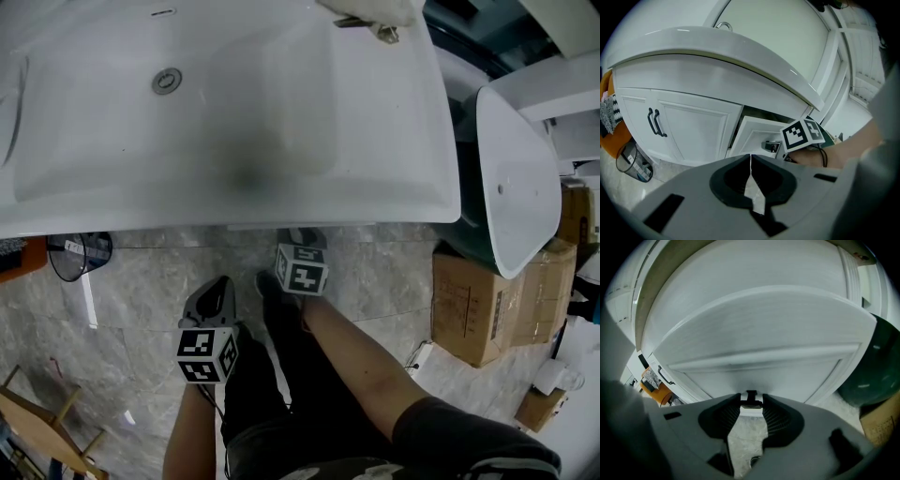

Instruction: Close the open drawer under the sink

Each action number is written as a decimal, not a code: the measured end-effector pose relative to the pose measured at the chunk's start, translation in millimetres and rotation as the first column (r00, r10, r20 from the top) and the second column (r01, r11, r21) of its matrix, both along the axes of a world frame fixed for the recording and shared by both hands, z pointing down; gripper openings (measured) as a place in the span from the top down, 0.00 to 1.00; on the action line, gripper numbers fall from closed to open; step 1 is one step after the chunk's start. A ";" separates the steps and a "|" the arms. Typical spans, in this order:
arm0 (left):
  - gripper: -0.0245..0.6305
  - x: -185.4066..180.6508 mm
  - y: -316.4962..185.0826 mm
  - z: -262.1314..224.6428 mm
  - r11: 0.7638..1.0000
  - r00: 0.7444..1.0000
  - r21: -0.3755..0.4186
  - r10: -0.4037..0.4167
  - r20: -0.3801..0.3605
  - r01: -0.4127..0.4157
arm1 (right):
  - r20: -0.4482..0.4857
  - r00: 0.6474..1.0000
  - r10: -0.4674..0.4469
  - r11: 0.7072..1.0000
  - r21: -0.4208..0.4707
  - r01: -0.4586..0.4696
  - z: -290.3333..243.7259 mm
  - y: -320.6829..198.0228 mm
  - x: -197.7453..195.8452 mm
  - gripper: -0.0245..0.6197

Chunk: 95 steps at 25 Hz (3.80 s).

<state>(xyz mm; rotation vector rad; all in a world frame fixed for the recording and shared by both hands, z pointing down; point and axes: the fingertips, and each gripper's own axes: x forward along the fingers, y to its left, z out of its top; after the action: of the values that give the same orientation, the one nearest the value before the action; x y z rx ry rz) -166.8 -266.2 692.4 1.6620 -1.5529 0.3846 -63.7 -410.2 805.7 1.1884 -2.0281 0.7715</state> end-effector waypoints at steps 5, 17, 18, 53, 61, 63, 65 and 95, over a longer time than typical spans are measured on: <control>0.93 -0.6 -6.9 0.5 1.000 1.000 0.002 -0.021 -0.013 0.021 | 0.010 1.000 -0.004 1.000 0.003 0.004 -2.1 -17.6 -6.4 0.73; 0.94 -12.5 -9.9 12.5 0.995 0.995 -0.029 -0.093 -0.029 0.092 | 0.058 0.998 -0.002 1.000 0.000 0.002 -4.5 -39.0 -14.5 0.72; 0.94 -12.2 -11.8 11.7 0.996 0.995 -0.024 -0.092 -0.030 0.092 | 0.055 0.999 -0.002 1.000 0.002 0.002 -4.9 -39.8 -14.4 0.72; 0.94 -0.8 106.0 -170.7 0.966 0.993 0.257 0.040 -0.110 -0.011 | 0.100 0.992 0.070 0.982 0.167 -0.086 -206.9 153.0 44.6 0.87; 0.94 11.3 127.8 -202.9 0.958 0.991 0.282 0.080 -0.108 -0.046 | 0.062 0.997 -0.052 0.968 0.247 0.035 -255.0 206.0 53.7 0.90; 0.94 15.7 133.0 -212.4 0.956 0.992 0.290 0.082 -0.099 -0.050 | 0.077 0.996 -0.052 0.969 0.245 0.032 -264.7 214.2 60.3 0.91; 0.94 23.4 139.6 -220.8 0.953 0.992 0.298 0.085 -0.088 -0.056 | 0.091 0.994 -0.054 0.970 0.243 0.031 -272.7 222.8 69.8 0.91; 0.94 242.9 308.5 -302.9 0.894 1.000 0.448 0.016 0.002 -0.015 | 0.215 0.947 -0.238 0.897 0.423 0.129 -366.5 377.3 264.4 0.92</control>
<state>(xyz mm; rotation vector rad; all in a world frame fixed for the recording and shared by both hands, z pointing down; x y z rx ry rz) 76.2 42.2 389.5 2.0206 -1.7179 0.0254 200.7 -32.9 439.3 1.1300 -2.5720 0.4407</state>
